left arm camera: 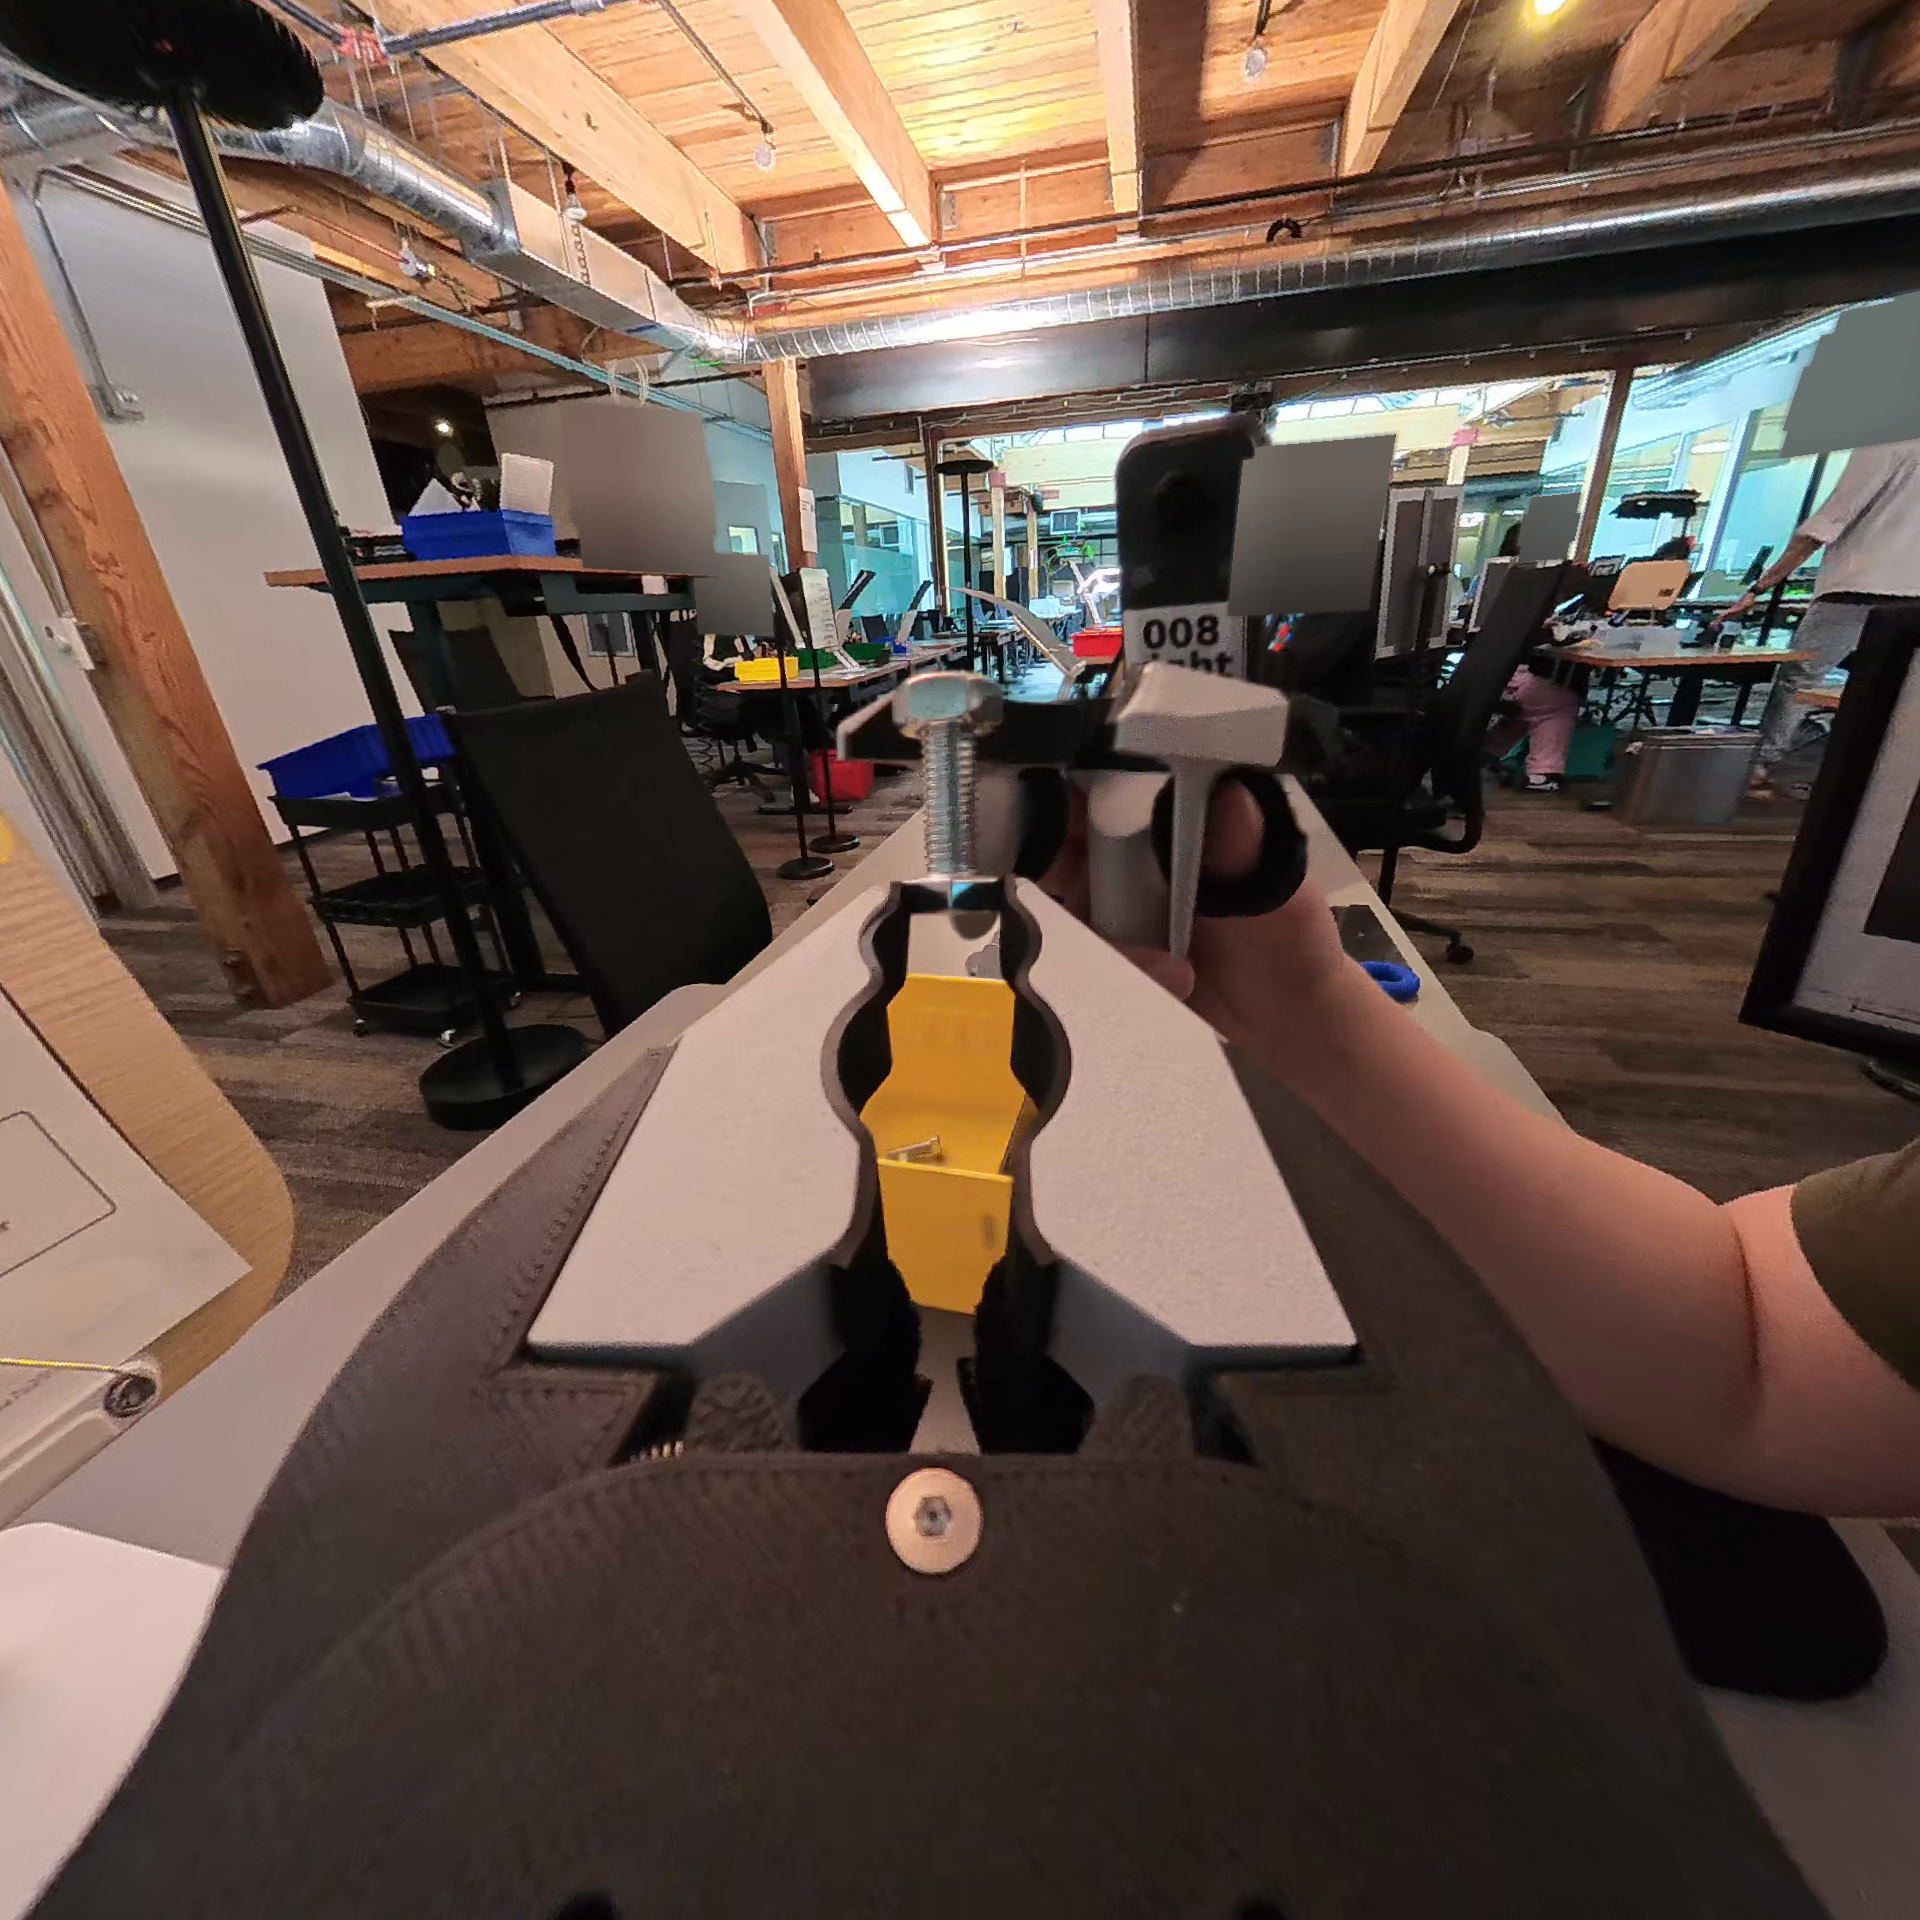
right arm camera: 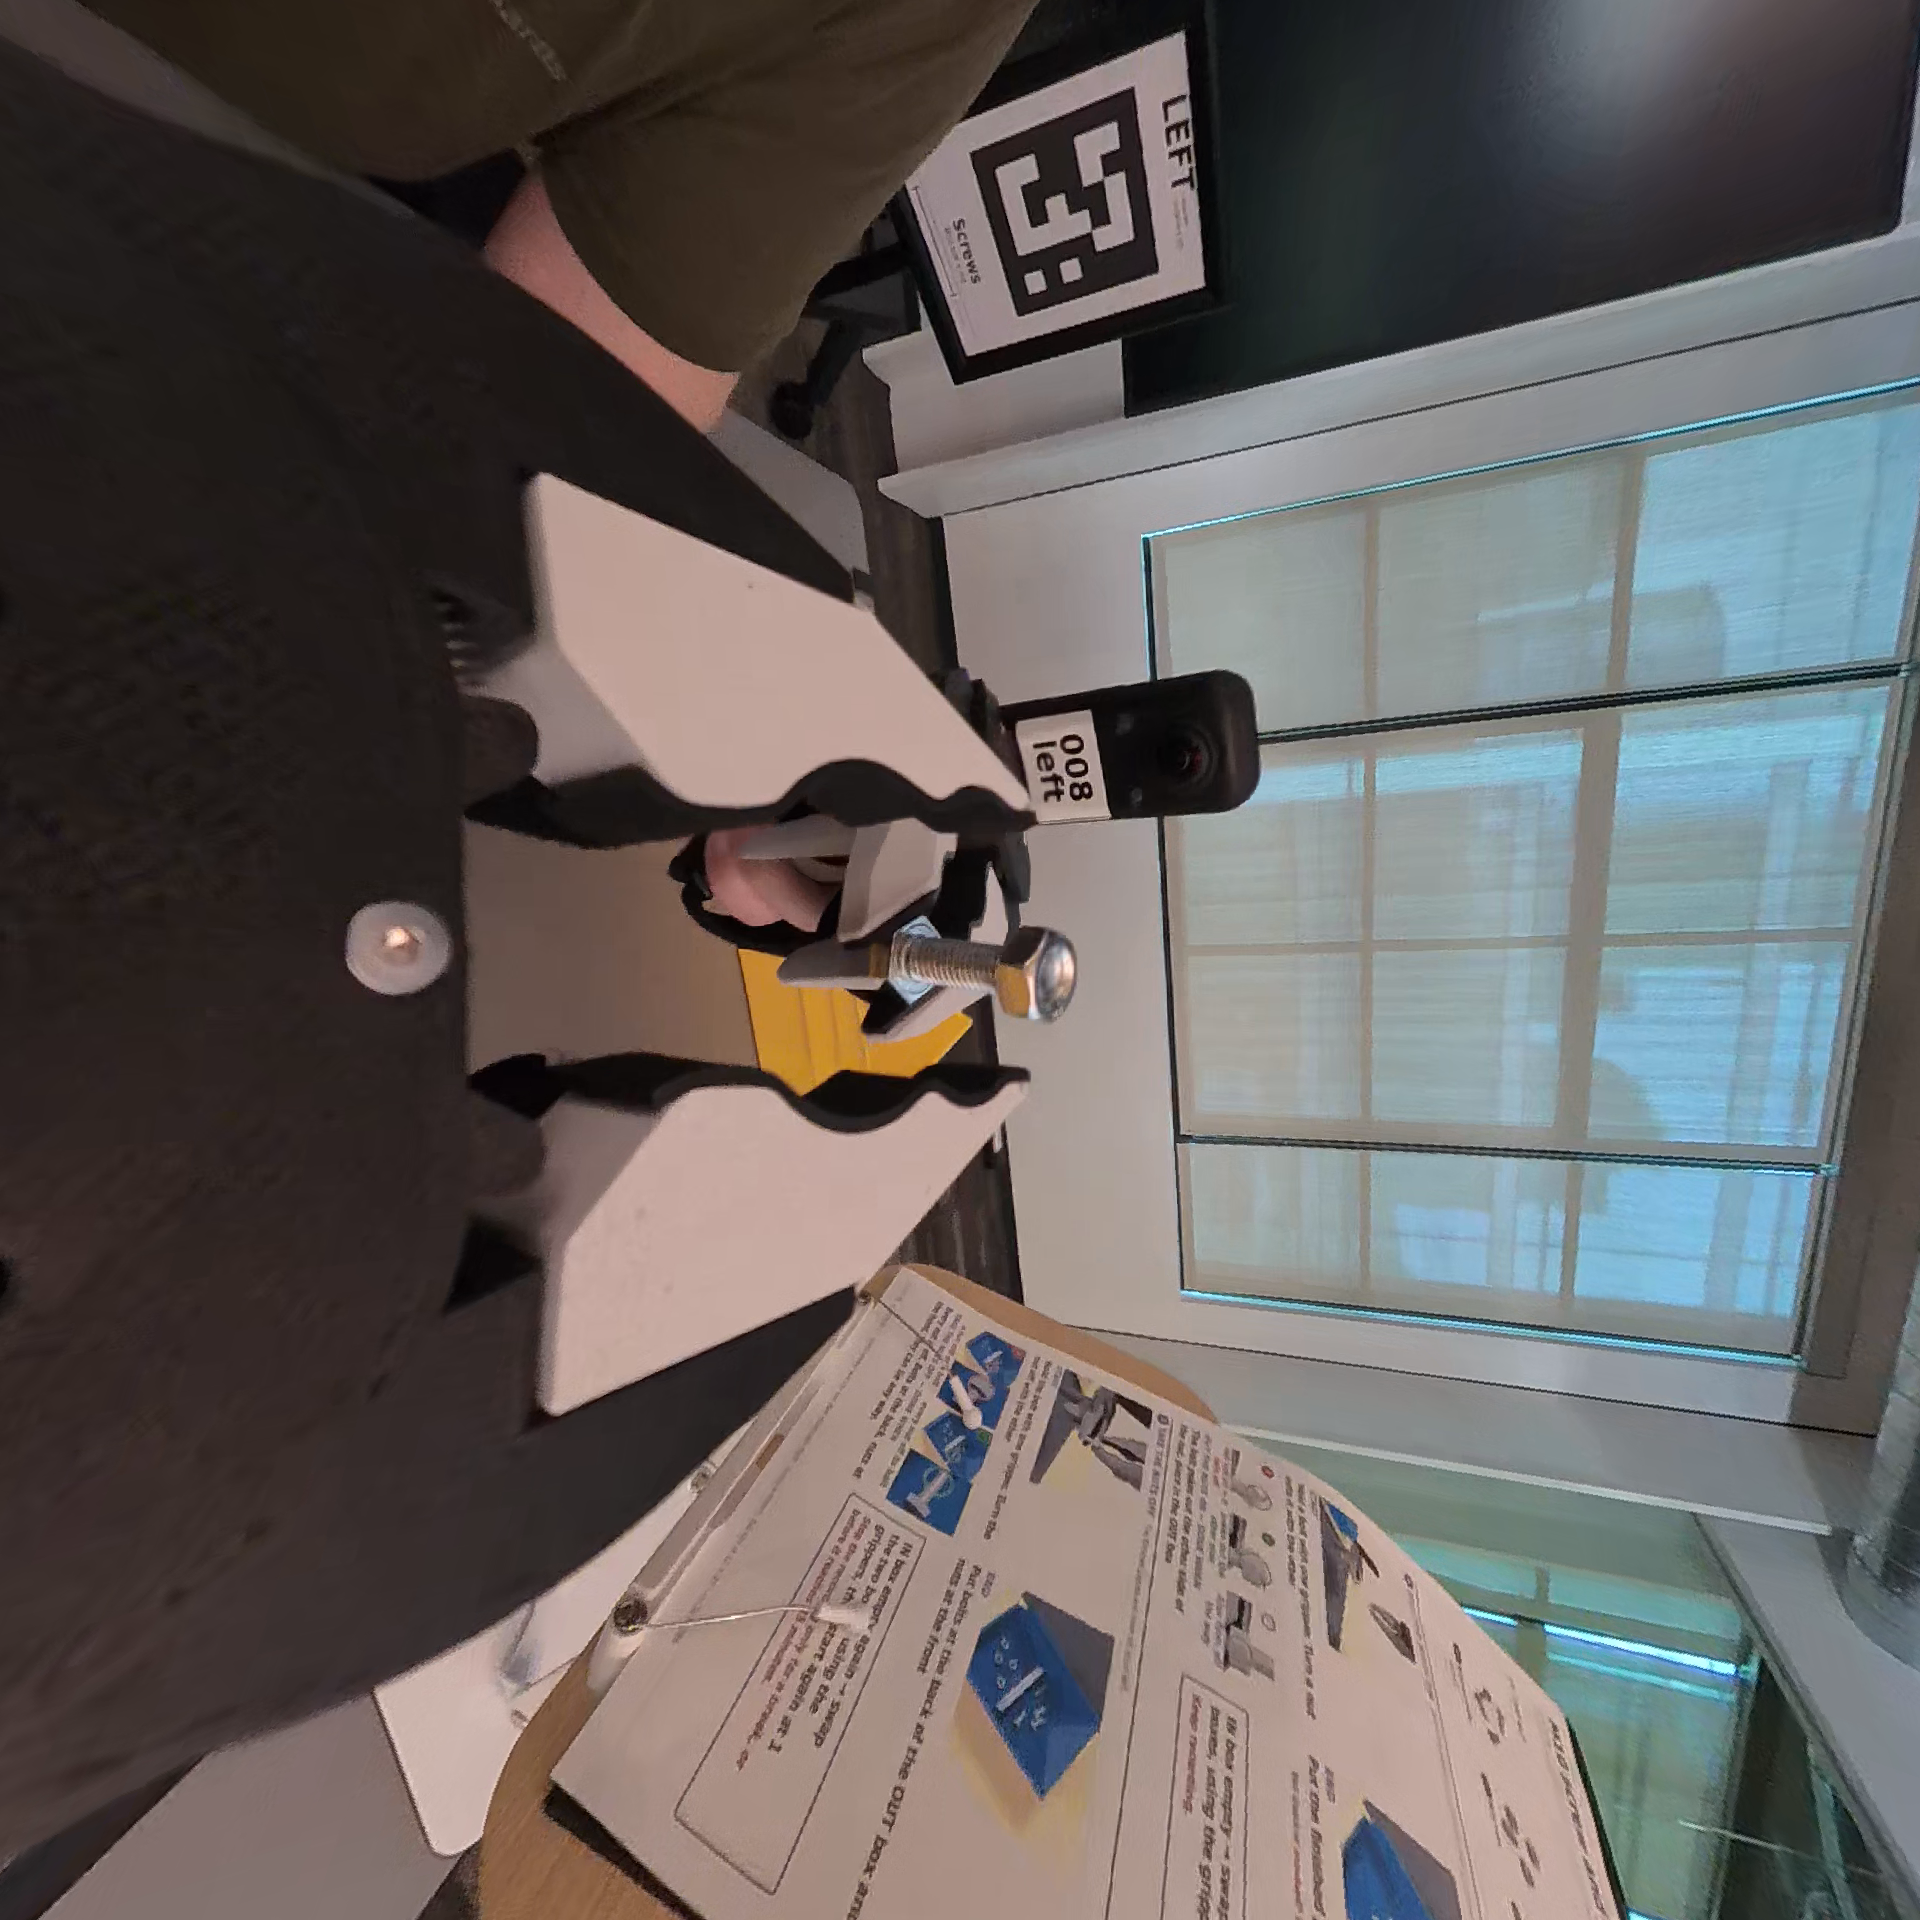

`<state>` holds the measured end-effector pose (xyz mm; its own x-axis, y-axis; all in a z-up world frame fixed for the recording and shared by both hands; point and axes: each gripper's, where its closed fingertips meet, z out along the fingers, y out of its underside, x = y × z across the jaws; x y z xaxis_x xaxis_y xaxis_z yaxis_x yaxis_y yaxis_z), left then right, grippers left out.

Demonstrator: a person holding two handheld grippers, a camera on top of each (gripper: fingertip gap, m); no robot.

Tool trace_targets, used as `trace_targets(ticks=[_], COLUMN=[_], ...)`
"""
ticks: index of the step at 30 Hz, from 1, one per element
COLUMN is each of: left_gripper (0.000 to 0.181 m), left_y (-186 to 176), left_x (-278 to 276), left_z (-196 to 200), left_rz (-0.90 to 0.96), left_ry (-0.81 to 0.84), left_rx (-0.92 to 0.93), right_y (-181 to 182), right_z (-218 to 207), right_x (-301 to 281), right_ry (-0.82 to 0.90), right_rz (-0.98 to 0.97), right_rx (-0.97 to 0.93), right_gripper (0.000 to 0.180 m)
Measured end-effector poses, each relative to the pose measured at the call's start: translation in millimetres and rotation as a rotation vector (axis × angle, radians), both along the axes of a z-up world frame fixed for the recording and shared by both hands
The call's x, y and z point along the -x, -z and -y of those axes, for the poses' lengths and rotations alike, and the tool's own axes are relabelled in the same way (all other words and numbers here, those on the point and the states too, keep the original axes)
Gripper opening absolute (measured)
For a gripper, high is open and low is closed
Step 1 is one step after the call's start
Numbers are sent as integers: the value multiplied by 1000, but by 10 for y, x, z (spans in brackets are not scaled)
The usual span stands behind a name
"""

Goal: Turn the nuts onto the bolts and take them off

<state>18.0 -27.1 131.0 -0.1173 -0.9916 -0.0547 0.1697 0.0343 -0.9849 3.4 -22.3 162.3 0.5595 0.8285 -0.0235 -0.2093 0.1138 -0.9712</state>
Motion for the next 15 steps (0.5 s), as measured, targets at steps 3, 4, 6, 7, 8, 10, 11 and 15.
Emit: trace_targets(ticks=[3, 4, 6, 7, 8, 10, 11, 15], left_gripper=[16, 16, 16, 16, 15, 16, 16, 15], left_y=[-20, -22, -27, -32, -35, -26, -31, -65], left_x=[21, 25, 28, 28, 26, 17, 22, 134], left_z=[15, 10, 23, 36, 52, 98, 139, 539], left_rz=[6, 6, 8, 10, 10, 1, 1, -16], left_ry=[13, 11, 20, 26, 33, 57, 87, 451], left_rx=[-7, -10, -14, -16, -20, -29, -25, 97], right_y=[-38, -48, -67, -71, -70, -78, -84, -98], right_z=[4, 7, 41, 41, 44, 84, 133, 538], right_x=[-3, -6, 3, 2, 1, 4, 17, 91], right_ry=[-3, -6, -19, -14, -12, -25, -57, -393], right_rz=[-32, -41, -45, -42, -38, -26, -25, -71], right_rx=[-18, -18, -36, -42, -47, -72, -83, -104], right_gripper=[37, 36, 23, 20, 19, 15, 14, 15])
